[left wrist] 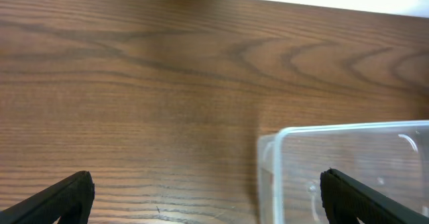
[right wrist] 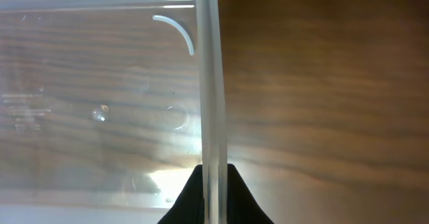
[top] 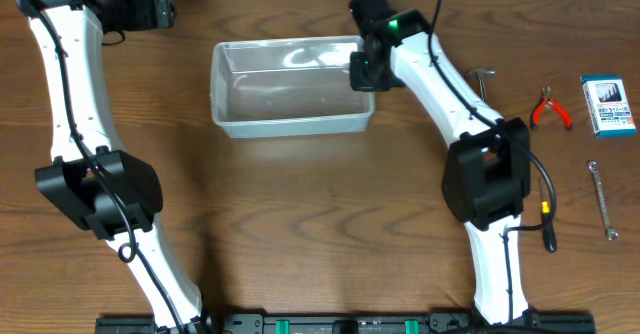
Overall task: Pack container
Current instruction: 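Slide the clear container rightward toward the table center with both grippers, then push the container further right with the right gripper on its wall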
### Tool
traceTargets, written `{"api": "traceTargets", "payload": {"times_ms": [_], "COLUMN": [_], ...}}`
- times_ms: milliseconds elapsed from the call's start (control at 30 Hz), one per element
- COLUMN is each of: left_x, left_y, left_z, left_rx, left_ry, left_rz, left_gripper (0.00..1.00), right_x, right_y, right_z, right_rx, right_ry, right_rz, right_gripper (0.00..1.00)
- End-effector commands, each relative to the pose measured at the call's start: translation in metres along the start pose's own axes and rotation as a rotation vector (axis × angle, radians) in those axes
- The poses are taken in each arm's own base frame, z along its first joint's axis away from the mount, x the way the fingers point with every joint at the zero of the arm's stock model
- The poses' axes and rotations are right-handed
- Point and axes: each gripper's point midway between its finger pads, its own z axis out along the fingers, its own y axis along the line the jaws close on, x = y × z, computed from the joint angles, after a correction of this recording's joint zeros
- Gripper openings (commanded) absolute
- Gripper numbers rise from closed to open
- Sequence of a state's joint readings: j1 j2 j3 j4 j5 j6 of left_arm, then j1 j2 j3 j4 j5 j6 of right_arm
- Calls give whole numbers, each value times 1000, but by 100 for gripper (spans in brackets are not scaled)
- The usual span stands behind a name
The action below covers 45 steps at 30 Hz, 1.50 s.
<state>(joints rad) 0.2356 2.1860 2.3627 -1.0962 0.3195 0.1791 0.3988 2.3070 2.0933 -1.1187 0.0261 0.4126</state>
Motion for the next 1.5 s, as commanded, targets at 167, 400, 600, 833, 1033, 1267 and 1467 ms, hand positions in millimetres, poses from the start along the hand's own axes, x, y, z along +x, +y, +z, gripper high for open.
{"api": "traceTargets", "payload": {"times_ms": [167,400,600,833,1033,1267,1467], "left_x": [1,7,9,12,13,16,17], "left_y": [-1,-2,-1,3,7,7,7], "left_z": [-7,-7,-7,-9,-10,-10,-10], "left_rx": [10,12,10,6,1,3,4], "left_ry": [6,27,35,45,47,60,65], "left_rz": [-28,-33,-36,-46,-55,-59,-60], "left_gripper": [98,98,98,98,98,98,98], "right_x": [11,34,48,51,52,60,68], "right_y": [-37,-52,-59,-77,-82,-88,-83], "right_z": [-52,-55,-58,-71,-86,-79,-62], "right_rx": [57,122,140,158,163,167,131], "right_ry": [28,121,184,200,184,219,245], "right_rz": [34,-15,-76,-62,-53,-32,-18], "right_gripper": [1,1,1,1,1,1,1]}}
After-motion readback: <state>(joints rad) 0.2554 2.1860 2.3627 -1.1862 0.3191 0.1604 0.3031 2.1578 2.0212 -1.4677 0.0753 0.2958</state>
